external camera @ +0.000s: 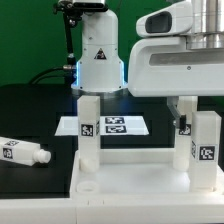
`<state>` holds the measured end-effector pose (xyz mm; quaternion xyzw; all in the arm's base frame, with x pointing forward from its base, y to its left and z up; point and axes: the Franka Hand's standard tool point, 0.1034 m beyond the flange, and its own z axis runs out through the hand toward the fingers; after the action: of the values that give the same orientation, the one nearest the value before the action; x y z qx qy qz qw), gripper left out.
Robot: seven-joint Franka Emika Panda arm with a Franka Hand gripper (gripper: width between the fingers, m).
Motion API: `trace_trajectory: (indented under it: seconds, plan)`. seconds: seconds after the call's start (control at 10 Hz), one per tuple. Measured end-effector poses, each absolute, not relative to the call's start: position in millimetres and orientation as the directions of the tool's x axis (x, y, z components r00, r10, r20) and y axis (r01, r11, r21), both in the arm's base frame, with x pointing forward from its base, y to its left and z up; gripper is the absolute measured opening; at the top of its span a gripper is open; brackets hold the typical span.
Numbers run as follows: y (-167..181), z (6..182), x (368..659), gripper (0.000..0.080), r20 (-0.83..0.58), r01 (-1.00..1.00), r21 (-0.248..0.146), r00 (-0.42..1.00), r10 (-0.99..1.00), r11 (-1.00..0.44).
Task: Assemble desk
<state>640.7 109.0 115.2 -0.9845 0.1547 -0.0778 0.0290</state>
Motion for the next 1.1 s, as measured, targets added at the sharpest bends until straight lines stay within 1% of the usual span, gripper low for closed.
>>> trace_trajectory:
  seconds: [0.1, 0.2, 0.4, 0.6, 0.7, 0.8, 0.9, 1.1]
  plan:
    - [109.1, 115.2, 640.7, 0.0359, 0.139, -0.361, -0.090, 0.918, -0.371, -0.928]
    - [108.2, 115.0, 640.5, 0.0284, 0.131, -0.434, -0.100, 0.886, -0.444, -0.895]
    - [104.9, 114.7, 640.7, 0.0284, 0.118, -0.570, -0.118, 0.805, -0.581, -0.813]
    - [102.5, 114.7, 637.2, 0.0284, 0.066, -0.824, -0.150, 0.543, -0.837, -0.546]
    - [102.4, 113.6, 634.9, 0.0284, 0.029, -0.917, -0.160, 0.366, -0.930, -0.366]
    - [106.6, 113.3, 633.3, 0.0284, -0.018, -0.974, -0.164, 0.160, -0.987, -0.155]
    - [110.8, 113.5, 632.8, 0.0285, -0.074, -0.986, -0.157, -0.042, -0.996, 0.054]
    - [110.7, 114.1, 633.3, 0.0285, -0.107, -0.976, -0.143, -0.150, -0.983, 0.164]
